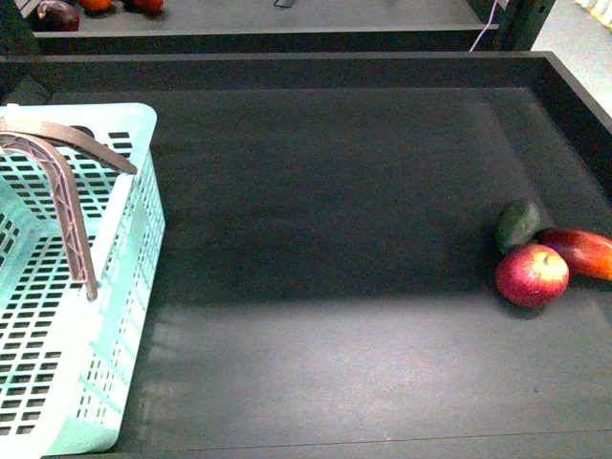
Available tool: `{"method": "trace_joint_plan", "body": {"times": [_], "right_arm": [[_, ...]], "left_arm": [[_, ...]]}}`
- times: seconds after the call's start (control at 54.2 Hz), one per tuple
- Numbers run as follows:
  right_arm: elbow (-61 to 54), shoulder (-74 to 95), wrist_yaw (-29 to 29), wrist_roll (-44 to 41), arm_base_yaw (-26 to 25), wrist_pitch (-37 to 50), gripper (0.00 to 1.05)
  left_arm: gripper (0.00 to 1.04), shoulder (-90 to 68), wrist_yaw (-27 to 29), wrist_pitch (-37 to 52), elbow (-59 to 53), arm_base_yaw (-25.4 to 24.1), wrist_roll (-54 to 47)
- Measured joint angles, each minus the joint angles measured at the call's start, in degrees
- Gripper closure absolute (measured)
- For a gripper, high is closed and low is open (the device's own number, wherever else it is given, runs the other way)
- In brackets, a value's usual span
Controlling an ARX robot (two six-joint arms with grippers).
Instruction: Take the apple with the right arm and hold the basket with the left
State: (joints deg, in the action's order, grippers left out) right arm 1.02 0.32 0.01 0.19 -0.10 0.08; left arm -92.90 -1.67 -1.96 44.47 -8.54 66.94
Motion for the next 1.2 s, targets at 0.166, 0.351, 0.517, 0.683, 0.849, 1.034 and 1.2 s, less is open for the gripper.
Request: {"method": "trace_joint_plan", "body": {"times": [0.166,0.351,0.517,0.683,0.849,1.034,1.2], "right_arm": [[0.02,0.00,0.00,0.00,0.00,0.00,0.09],[0.02,0.00,0.00,0.00,0.00,0.00,0.09],[0.00,0.00,0.00,0.00,0.00,0.00,0.09],[0.02,0.00,0.00,0.00,0.00,0.00,0.09],[0.02,0.00,0.00,0.00,0.00,0.00,0.09],[0.02,0.00,0.00,0.00,0.00,0.00,0.09],[0.02,0.00,0.00,0.00,0.00,0.00,0.09]], "left_arm": [[0.09,-0.24,-0.22,0.00,0.09,-0.04,0.00],[0.45,-0.20,-1.03,0.02,0.90,-0.04,0.28],[0.75,-0.22,-1.11,-0.09,2.14,0.13,0.57],[0.85,1.75,-2.80,-1.05,2.08,1.27,5.42],[0.85,5.68,-3.98,-2.93,1.97,1.97,1.79],[0.85,11.87,-4.31,-6.05,2.21,3.58,-1.18],[0.85,15.39,-3.61,-10.25,5.57,10.40,-4.31]]}}
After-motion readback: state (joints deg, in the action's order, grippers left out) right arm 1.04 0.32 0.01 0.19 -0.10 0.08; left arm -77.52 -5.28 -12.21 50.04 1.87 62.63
